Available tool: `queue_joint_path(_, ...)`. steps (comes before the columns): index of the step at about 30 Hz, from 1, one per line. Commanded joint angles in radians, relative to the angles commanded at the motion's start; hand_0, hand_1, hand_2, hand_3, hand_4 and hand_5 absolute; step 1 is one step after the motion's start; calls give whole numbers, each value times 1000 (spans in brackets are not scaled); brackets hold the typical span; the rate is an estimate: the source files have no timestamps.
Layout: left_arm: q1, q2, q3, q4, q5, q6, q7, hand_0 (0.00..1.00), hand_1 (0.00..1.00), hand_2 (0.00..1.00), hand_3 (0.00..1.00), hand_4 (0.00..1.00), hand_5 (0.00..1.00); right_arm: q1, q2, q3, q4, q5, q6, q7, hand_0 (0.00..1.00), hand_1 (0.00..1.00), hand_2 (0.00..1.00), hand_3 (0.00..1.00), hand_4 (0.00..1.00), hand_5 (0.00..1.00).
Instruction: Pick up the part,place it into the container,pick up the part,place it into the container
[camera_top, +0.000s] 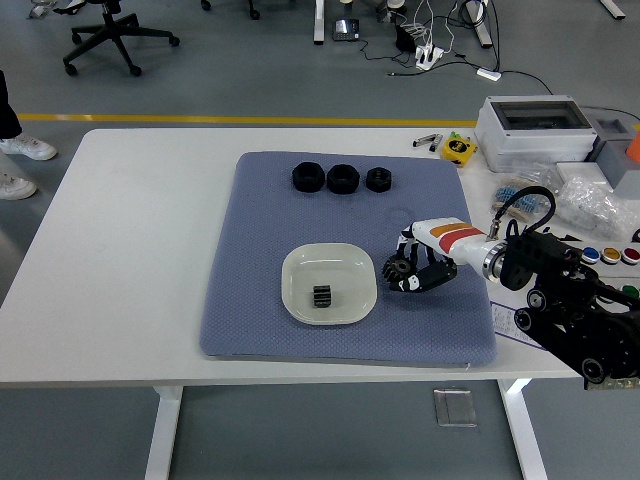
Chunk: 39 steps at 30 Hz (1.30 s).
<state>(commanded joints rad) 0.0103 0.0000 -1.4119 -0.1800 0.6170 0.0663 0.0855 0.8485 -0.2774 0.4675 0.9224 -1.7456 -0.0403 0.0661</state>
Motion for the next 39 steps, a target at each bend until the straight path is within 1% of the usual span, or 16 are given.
queue_joint_path(5,2,0,2,0,-2,1,0,920,916,937,723,682,789,12,8,23,62,-22,-7,-8,121,240,390,442,787,476)
queue_joint_path(9,2,0,4,0,-5,1,-1,920,915,938,723,682,788,30,31,22,78,-29,-15,-11,120,237,389,443,781,473)
queue_joint_path(11,2,0,6,0,-8,1,-2,920,915,938,723,682,788,44,52,15,73,-27,-20,-11,120,237,389,443,781,473)
queue_joint_path(14,1,0,8,0,-8,1,-2,920,915,938,723,682,788,67,93,-4,41,-16,-34,-7,120,237,389,443,781,473)
queue_joint_path(15,1,0,9,0,-10,2,-2,920,915,938,722,683,789,76,111,-12,19,-9,-38,-7,124,242,395,447,783,457)
queue_joint_path(18,-1,0,11,0,-10,3,-2,920,915,938,722,683,789,103,170,-32,-64,2,-41,-23,124,242,395,447,783,457)
queue_joint_path(20,-3,0,12,0,-11,3,-3,920,915,938,722,683,789,112,194,-42,-104,-3,-42,-36,124,242,395,447,783,457)
queue_joint_path(21,-4,0,12,0,-11,4,-3,920,915,938,721,682,788,117,204,-48,-121,-7,-45,-43,126,256,428,467,904,435)
queue_joint_path(23,-5,0,13,0,-12,5,-3,920,915,938,721,682,788,123,219,-55,-141,-23,-55,-55,126,256,428,467,904,435)
queue_joint_path(26,-6,0,14,0,-9,5,-3,920,915,938,721,682,788,127,227,-59,-141,-59,-50,-69,126,256,428,467,904,435)
queue_joint_path(27,-6,0,14,0,-9,5,-2,920,915,938,720,682,788,128,227,-59,-135,-70,-40,-73,179,318,493,532,998,505)
queue_joint_path(32,-3,0,11,0,-4,5,0,920,915,938,720,682,788,128,226,-63,-121,-101,-3,-75,179,318,493,532,998,505)
queue_joint_path(33,-3,0,10,0,-2,5,0,921,915,938,719,681,787,127,226,-63,-121,-103,2,-75,220,362,553,602,998,552)
queue_joint_path(34,-3,0,8,0,0,6,1,921,915,938,719,681,787,127,226,-63,-121,-108,6,-76,220,362,553,602,998,552)
queue_joint_path(38,0,0,4,0,7,7,3,921,915,938,719,681,787,125,225,-60,-126,-126,3,-80,220,362,553,602,998,552)
queue_joint_path(39,0,0,3,0,8,7,3,921,914,937,718,681,786,124,224,-57,-127,-128,-2,-81,223,365,574,616,998,562)
